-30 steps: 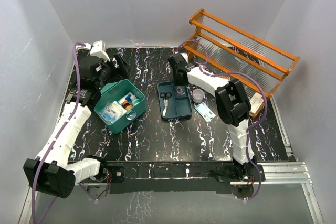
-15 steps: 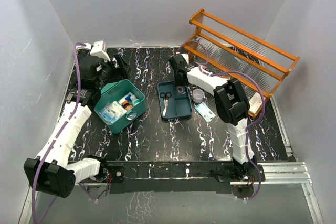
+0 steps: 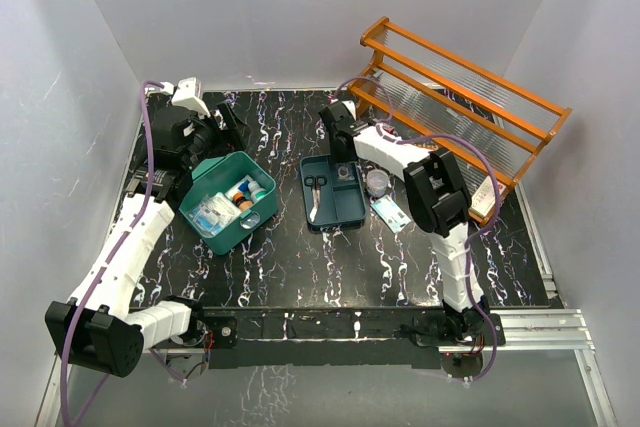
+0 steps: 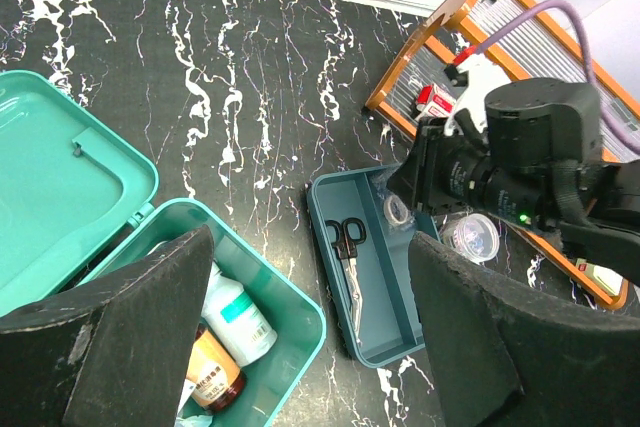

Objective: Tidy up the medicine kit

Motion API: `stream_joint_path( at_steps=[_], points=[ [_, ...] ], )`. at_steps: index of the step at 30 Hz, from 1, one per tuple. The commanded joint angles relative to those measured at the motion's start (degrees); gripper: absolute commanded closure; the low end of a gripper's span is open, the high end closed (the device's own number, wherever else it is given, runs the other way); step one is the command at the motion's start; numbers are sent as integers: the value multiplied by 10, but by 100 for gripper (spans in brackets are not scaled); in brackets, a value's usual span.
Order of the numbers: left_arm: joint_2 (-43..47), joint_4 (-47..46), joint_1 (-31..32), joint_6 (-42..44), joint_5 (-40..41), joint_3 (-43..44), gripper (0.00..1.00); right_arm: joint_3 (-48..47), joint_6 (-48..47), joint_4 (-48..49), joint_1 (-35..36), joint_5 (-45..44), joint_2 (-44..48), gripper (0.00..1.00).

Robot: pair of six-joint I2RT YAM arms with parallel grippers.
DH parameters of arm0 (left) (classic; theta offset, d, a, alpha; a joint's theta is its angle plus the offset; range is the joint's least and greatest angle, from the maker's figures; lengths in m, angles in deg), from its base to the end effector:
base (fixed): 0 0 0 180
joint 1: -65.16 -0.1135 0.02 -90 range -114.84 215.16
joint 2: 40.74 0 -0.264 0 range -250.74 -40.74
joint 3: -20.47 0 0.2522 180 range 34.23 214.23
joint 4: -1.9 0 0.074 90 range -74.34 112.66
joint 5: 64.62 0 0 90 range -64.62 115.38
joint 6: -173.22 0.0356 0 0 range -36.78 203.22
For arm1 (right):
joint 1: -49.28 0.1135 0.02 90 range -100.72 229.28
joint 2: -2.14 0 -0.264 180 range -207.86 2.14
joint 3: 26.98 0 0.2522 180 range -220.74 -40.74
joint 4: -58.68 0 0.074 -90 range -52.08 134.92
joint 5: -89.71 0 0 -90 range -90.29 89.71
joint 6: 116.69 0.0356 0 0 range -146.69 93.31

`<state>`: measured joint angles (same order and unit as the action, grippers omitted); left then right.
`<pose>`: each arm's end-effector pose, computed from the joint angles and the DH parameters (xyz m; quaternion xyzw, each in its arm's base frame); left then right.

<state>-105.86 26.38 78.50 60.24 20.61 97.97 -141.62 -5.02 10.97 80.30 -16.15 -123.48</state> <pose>0.2545 -0.0634 0.3841 -0.0392 0.7765 -0.2265 0.5867 0.4143 0.2378 0.1876 -0.0406 0.9536 -0.0004 0.2985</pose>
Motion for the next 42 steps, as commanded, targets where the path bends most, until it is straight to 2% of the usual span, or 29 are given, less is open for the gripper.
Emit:
stream_joint_path(
  at_steps=[1, 8, 18, 23, 26, 35, 39, 42],
  points=[
    [9, -8, 0, 2, -1, 8, 23, -20, -8, 21, -1, -6, -23, 80],
    [9, -8, 0, 3, -2, 10, 23, -25, 17, 8, -2, 1, -26, 80],
    [13, -9, 0, 4, -2, 7, 23, -87, 40, -26, -3, 7, 28, 72],
    [17, -9, 1, 5, -1, 5, 23, -66, 36, -42, -3, 16, 73, 70],
    [20, -8, 1, 6, -2, 4, 23, -7, 31, -45, -6, 15, 124, 69],
    [26, -13, 0, -2, -13, -9, 22, 254, 45, -12, -28, -15, 350, 53],
    [25, -17, 0, -6, -17, -15, 22, 349, 64, 3, -44, -14, 407, 49],
    [24, -21, 0, -10, -20, -16, 22, 412, 58, 37, -55, 18, 429, 48]
  ],
)
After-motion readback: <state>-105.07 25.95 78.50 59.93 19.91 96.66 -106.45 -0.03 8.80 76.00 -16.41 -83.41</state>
